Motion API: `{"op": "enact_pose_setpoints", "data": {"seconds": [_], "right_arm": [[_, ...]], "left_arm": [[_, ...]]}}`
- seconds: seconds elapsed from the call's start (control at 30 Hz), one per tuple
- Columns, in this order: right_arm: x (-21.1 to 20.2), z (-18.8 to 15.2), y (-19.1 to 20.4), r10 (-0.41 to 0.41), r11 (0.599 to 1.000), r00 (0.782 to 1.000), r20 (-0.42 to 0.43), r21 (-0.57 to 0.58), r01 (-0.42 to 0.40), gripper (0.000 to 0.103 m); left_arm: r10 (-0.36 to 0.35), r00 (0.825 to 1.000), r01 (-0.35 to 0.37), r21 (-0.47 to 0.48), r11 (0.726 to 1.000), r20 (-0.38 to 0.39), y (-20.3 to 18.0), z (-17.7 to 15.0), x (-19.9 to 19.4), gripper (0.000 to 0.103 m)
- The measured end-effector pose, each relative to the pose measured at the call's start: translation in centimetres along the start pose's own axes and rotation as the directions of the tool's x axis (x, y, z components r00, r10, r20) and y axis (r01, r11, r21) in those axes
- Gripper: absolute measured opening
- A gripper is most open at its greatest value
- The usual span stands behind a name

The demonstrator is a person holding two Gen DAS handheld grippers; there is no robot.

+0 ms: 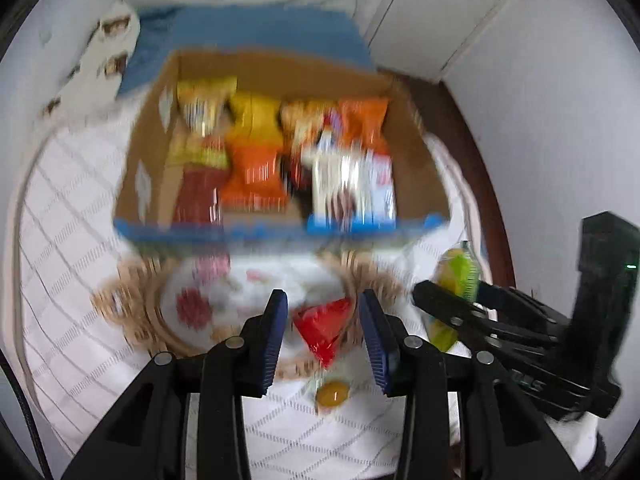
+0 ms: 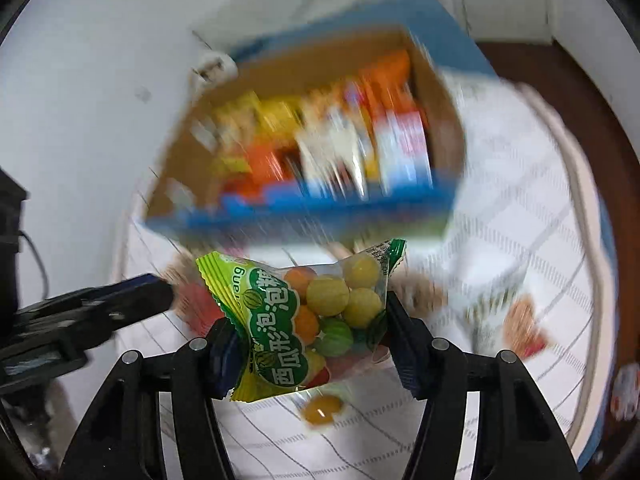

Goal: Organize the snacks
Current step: 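Carry both packets into the cardboard box and open both tools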

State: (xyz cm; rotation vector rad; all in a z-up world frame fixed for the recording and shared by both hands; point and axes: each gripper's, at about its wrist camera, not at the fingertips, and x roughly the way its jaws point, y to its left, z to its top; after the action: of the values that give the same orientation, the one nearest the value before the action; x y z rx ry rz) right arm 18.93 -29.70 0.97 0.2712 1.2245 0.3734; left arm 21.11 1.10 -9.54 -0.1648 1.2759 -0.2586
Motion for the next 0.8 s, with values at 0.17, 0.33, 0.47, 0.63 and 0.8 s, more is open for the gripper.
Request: {"op": "enact_pose_setpoints", "data": {"seconds": [0.17,0.33,0.47,0.63,0.8], "right_arm": [[0.2,5.9,1.8,-0.062,0.996,0.996,0.061,-0.060,0.066,0.064],[0.8,7.3,1.6,-0.066,0.995,0.996,0.054,-0.069,0.070,0.064],[1.6,5.3,0.3,-0.065,0.997,0.998,0.026,-0.028,0.066,0.064],[3.7,1.3,-4.2,-0.082,0.994,0.996,-0.031,0.076,0.085,0.064],[4.4,-1.5,-8.2,-0.102,0.980,0.993,-0.063,0.167,0.111,0.064]], "left_arm": [[0.055,0.997,-0.055,-0.010,0.998,0.045,1.0,5.0,-0.1,0.035],[0.042,0.999,-0.042,-0.008,0.999,0.014,1.7,5.5,0.9,0.035],[-0.061,0.988,0.053,-0.057,0.997,-0.141,1.6,1.5,5.1,0.050],[-0.103,0.935,0.071,-0.106,0.992,-0.340,0.6,-2.8,12.9,0.052],[-0.071,0.914,0.051,-0.059,0.997,-0.400,-1.9,-3.9,18.0,0.052]]}}
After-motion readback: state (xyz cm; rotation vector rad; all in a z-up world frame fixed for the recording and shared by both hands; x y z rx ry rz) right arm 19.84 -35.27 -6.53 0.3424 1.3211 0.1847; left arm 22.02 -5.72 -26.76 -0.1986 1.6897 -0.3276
